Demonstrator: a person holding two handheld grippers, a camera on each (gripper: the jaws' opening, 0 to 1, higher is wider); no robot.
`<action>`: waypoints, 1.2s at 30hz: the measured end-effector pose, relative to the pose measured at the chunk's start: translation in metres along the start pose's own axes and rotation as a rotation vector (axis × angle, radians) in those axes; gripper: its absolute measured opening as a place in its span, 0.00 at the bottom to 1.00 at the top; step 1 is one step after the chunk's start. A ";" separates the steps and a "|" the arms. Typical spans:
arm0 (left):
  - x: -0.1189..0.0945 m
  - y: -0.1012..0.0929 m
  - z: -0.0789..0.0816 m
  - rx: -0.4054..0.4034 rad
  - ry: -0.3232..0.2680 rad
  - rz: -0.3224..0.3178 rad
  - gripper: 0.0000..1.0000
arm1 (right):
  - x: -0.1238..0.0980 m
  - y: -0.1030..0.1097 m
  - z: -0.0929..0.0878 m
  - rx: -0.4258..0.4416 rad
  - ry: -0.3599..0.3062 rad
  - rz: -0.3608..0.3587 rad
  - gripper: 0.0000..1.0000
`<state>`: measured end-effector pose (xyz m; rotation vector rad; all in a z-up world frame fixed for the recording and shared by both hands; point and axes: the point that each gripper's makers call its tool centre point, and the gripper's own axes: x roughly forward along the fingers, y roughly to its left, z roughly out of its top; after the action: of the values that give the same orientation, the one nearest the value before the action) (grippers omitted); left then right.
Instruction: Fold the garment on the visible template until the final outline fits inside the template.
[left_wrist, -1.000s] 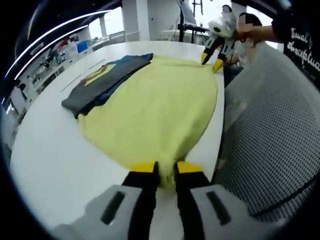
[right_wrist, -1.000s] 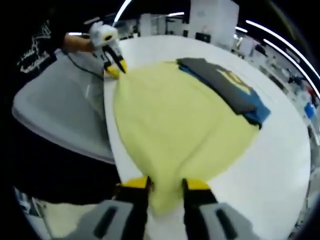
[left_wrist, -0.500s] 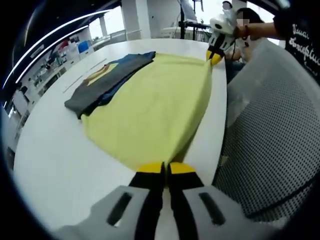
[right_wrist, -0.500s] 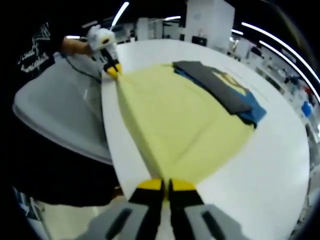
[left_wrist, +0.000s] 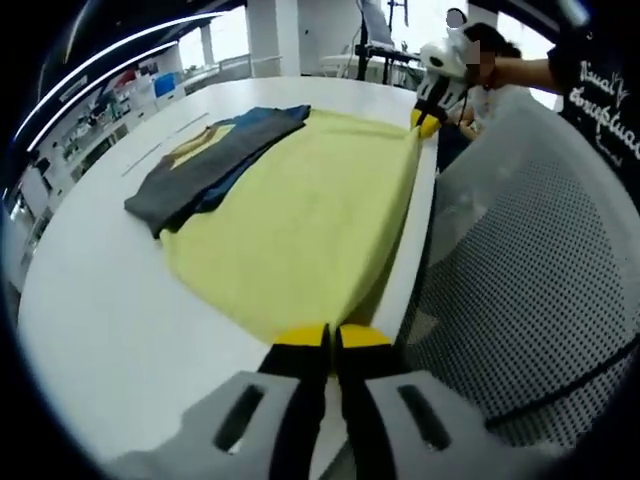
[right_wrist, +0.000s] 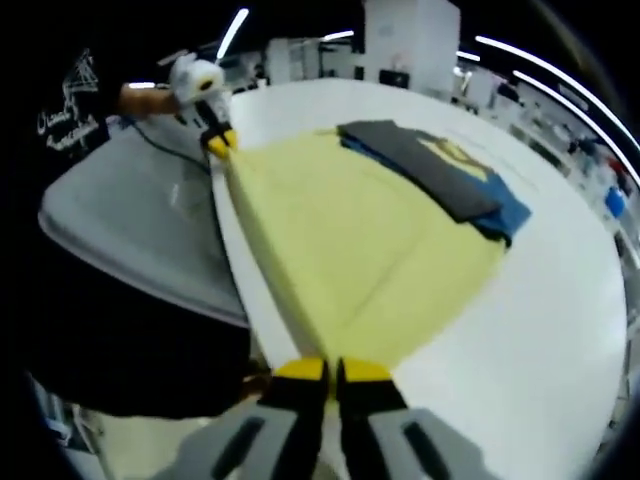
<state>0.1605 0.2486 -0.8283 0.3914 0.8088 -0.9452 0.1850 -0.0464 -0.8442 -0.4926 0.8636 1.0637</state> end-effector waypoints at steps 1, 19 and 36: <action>-0.001 -0.002 -0.001 -0.015 0.002 -0.007 0.00 | -0.001 0.001 -0.001 0.005 -0.002 0.003 0.00; -0.015 -0.030 -0.009 -0.094 0.034 -0.070 0.00 | -0.014 0.023 -0.008 0.030 0.013 0.052 0.00; -0.036 -0.028 0.005 -0.055 0.037 -0.112 0.00 | -0.034 0.026 0.009 -0.015 0.008 0.073 0.00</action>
<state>0.1273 0.2508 -0.7963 0.3190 0.8960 -1.0203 0.1571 -0.0473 -0.8108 -0.4816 0.8870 1.1366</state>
